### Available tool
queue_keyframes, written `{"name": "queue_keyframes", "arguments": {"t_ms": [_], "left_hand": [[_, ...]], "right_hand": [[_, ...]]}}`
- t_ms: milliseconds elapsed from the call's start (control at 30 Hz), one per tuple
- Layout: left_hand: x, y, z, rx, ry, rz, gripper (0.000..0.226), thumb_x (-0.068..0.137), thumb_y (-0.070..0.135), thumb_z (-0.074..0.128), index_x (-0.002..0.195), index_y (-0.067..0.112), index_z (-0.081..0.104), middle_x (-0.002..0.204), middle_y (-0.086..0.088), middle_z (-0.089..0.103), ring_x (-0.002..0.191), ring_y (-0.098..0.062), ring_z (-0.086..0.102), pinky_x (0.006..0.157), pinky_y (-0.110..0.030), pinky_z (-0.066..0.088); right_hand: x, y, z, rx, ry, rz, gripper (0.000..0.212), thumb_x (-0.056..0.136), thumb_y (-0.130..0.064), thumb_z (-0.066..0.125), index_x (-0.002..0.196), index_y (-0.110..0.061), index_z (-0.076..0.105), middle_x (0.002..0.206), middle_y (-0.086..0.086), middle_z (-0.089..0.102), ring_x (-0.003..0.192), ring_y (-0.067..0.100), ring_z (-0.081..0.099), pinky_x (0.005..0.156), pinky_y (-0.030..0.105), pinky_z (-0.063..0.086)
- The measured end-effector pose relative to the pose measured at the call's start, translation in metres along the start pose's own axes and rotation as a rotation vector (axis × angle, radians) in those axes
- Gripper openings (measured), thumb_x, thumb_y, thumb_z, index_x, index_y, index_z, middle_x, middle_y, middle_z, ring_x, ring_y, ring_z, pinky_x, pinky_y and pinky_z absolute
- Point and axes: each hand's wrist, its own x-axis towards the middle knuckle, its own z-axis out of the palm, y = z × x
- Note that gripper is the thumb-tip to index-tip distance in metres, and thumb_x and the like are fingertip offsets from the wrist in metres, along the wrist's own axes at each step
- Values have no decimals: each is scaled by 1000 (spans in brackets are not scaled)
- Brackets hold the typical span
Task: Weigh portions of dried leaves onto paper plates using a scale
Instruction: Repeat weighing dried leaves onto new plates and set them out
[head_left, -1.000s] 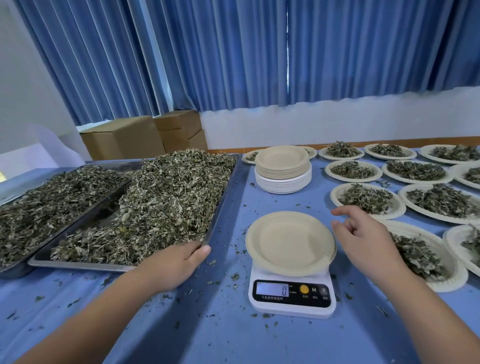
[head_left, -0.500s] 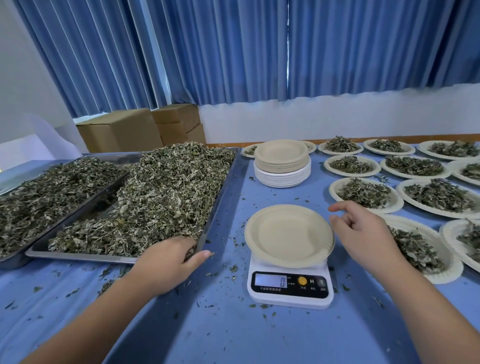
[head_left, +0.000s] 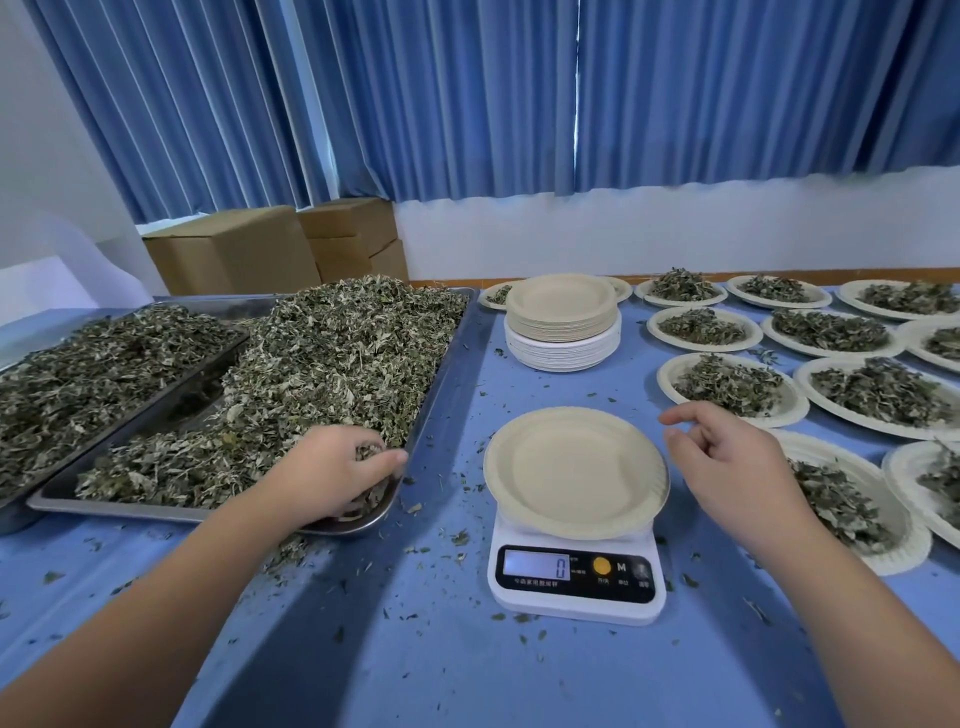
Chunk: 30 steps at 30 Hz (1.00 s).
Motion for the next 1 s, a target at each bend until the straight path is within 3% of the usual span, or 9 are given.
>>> {"name": "queue_keyframes", "arguments": {"t_ms": [133, 233, 367, 433, 567, 700, 833, 1000], "left_hand": [[12, 39, -11, -124, 151, 73, 27, 94, 47, 52, 81, 26, 63, 38, 7, 53, 25, -3, 34, 29, -14, 24], [18, 84, -4, -305, 240, 161, 30, 93, 43, 56, 76, 21, 68, 51, 14, 63, 33, 2, 45, 35, -10, 31], [20, 140, 21, -336, 186, 293, 31, 93, 46, 56, 80, 21, 68, 63, 10, 67, 50, 4, 57, 48, -14, 46], [23, 156, 35, -226, 151, 331, 34, 94, 49, 52, 83, 19, 64, 71, 5, 67, 62, -4, 59, 58, -27, 48], [25, 164, 58, -48, 9, 369, 34, 94, 55, 47, 105, 25, 58, 106, 3, 60, 101, -19, 55, 81, -35, 45], [19, 156, 71, 62, -70, 451, 63, 90, 64, 45, 144, 30, 38, 129, 0, 47, 127, -20, 41, 105, -43, 32], [10, 143, 61, -68, -33, 472, 65, 92, 64, 35, 150, 35, 28, 142, 6, 38, 130, -15, 39, 108, -42, 29], [4, 96, 39, 34, 185, 295, 47, 97, 55, 37, 134, 30, 51, 134, 7, 47, 121, -13, 50, 105, -38, 38]], "right_hand": [[0, 0, 1, -6, 0, 8, 15, 94, -15, 55, 92, -29, 62, 48, -9, 43, 50, 7, 43, 50, 13, 38], [0, 1, 0, -7, 0, 3, 17, 93, -15, 56, 90, -31, 61, 48, -9, 42, 50, 6, 43, 50, 13, 37], [0, 2, 0, -3, -2, 3, 19, 93, -16, 56, 88, -34, 60, 48, -10, 43, 49, 6, 43, 49, 12, 38], [0, 3, 0, 2, -2, 8, 19, 93, -17, 57, 88, -35, 60, 48, -10, 44, 48, 6, 42, 47, 13, 37], [0, 5, -1, 11, 8, 10, 17, 92, -19, 58, 88, -35, 62, 50, -7, 45, 48, 7, 42, 48, 18, 38], [0, 5, -1, 7, 10, 2, 17, 92, -20, 58, 87, -35, 62, 52, -3, 46, 49, 8, 43, 52, 27, 40], [-1, 5, -2, -3, 3, -9, 20, 93, -19, 57, 86, -37, 60, 50, -6, 44, 49, 7, 43, 47, 16, 37], [-1, 4, -4, 4, 0, 7, 19, 94, -17, 56, 87, -34, 62, 59, 10, 50, 48, 8, 41, 46, 14, 37]]}}
